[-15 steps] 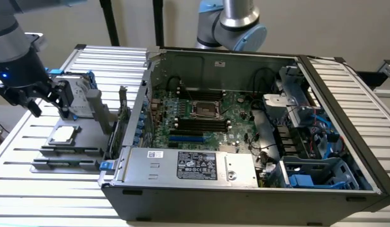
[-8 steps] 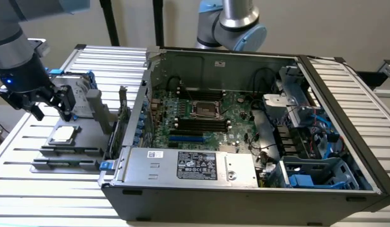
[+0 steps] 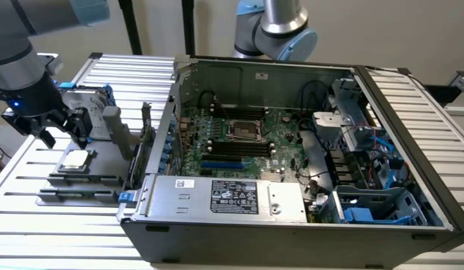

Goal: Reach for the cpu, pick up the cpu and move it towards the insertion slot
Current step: 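Pick up the cpu and move it towards the insertion slot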

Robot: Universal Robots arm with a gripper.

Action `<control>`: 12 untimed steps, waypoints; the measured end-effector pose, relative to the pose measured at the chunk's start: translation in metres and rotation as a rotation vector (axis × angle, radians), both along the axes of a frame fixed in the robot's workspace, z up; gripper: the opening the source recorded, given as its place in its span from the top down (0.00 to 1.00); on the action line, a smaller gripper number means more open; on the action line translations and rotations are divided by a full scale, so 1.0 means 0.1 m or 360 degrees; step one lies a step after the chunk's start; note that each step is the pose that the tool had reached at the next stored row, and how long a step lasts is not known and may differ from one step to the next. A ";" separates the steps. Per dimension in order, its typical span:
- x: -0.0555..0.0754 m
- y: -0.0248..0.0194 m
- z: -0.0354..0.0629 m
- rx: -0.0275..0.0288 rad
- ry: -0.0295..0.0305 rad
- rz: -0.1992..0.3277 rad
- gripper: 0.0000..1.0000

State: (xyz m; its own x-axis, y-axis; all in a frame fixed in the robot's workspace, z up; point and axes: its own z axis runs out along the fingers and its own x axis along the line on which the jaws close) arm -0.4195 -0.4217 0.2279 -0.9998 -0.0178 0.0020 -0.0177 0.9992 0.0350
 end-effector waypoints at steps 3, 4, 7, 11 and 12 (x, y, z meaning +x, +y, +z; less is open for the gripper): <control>0.00 -0.005 -0.054 0.00001 -0.00001 0.0000 0.29; 0.00 -0.007 -0.073 0.00002 -0.00002 0.0000 0.29; 0.00 -0.013 -0.128 0.00001 0.00000 0.0000 0.29; 0.01 -0.025 -0.201 0.00002 -0.00003 -0.0001 0.29; 0.02 -0.028 -0.219 0.00002 -0.00002 -0.0001 0.29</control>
State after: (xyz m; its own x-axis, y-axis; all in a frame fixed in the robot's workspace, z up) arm -0.4179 -0.4245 0.2060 -0.9999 -0.0172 0.0019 -0.0171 0.9992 0.0351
